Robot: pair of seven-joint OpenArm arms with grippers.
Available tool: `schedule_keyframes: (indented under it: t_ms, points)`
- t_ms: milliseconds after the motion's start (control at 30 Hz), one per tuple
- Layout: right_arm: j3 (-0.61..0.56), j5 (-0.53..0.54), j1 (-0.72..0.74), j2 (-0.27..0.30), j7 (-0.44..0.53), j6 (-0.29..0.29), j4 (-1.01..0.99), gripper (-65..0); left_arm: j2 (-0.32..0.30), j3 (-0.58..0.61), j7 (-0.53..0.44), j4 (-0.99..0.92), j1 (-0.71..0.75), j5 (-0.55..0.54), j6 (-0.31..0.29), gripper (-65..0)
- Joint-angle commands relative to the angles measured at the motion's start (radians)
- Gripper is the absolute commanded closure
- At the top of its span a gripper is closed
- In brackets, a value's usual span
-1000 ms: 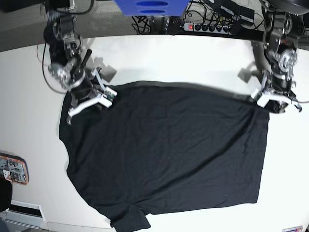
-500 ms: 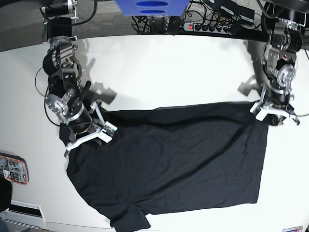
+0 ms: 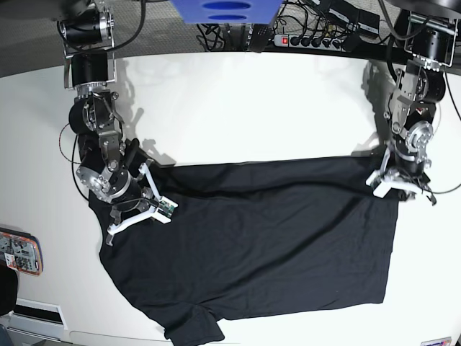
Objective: Fold the T-shirt properly
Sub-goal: 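Lift both held corners and pull them toward the shirt's hem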
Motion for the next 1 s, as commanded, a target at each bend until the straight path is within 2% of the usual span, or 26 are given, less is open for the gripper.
schedule_keyframes:
  t_ms: [0, 200, 333, 467, 533, 667, 967]
  points:
    - [0.006, -0.001, 0.020, 0.011, 0.006, -0.013, 0.014, 0.0, -0.020, -0.012, 0.004, 0.012, -0.008, 0.015, 0.012, 0.0]
    - [0.006, -0.001, 0.020, 0.011, 0.006, -0.013, 0.014, 0.0, -0.021, -0.015, 0.004, 0.052, -0.008, 0.009, 0.017, 0.0]
    - [0.006, 0.000, 0.022, 0.011, 0.006, -0.013, 0.014, 0.0, -0.021, -0.058, 0.004, 0.061, -0.013, 0.015, 0.017, 0.0]
    - [0.006, 0.000, 0.023, 0.010, 0.006, -0.015, 0.007, 0.0, -0.021, -0.052, 0.004, 0.034, -0.042, 0.017, 0.012, 0.0]
    - [0.006, 0.000, 0.052, -0.009, 0.006, -0.015, -0.012, 0.0, -0.018, -0.045, 0.004, 0.001, -0.046, 0.017, 0.012, 0.0]
    - [0.006, 0.000, 0.112, -0.012, 0.006, -0.015, -0.015, 0.0, -0.020, 0.013, 0.004, -0.038, -0.079, 0.018, 0.012, 0.0]
    - [0.002, -0.003, 0.114, -0.012, 0.007, -0.015, -0.049, 0.0, -0.020, 0.019, 0.004, -0.074, -0.120, 0.018, 0.012, 0.0]
